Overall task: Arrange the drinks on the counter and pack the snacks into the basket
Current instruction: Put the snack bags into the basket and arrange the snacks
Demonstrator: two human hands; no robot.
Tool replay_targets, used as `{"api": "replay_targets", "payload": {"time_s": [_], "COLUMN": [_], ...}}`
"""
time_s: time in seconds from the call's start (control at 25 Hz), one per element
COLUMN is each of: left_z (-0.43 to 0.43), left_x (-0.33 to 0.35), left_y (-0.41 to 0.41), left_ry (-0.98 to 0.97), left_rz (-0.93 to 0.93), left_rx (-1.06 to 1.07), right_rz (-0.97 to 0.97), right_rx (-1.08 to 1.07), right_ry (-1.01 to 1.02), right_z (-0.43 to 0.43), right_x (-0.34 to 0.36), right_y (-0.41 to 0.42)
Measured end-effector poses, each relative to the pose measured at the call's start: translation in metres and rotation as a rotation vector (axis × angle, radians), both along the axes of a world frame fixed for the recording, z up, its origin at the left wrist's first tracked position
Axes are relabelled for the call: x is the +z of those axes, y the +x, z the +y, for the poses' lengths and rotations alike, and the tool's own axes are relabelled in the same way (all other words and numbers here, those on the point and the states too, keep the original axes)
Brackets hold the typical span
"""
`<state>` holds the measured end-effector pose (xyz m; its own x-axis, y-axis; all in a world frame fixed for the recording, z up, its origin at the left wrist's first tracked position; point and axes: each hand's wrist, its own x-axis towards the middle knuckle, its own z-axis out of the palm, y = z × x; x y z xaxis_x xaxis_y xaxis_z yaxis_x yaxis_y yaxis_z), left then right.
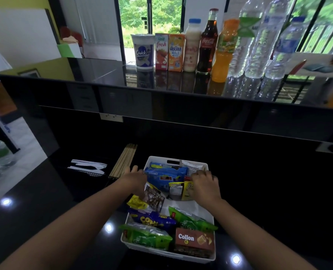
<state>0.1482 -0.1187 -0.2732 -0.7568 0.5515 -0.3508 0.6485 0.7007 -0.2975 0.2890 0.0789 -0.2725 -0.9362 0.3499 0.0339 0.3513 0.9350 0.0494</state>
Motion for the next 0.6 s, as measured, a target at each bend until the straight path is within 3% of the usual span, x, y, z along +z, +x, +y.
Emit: {"api": "replay_targets", "payload": {"time_s": [0.12, 0.4, 0.6], "left_z": [0.002, -0.009, -0.005], "left_x": [0.004, 0.006, 0.001], "left_y": [0.002, 0.002, 0.006], "left_ry": [0.012, 0.203, 0.421], "left_rz": [0.026, 0.027, 0.122], "left_rx": [-0.024, -0.18, -0.375], "right_rz": [0.012, 0.073, -0.02], "right_rx": [0.138, 0.053, 0.046], "right_ry": [-0.011, -0.103, -0.163], "right_z": [-0.006, 0.011, 0.022], "right_x": [-0.003, 0.015, 0.025], "right_y": [-0.001, -0.007, -0.014]}}
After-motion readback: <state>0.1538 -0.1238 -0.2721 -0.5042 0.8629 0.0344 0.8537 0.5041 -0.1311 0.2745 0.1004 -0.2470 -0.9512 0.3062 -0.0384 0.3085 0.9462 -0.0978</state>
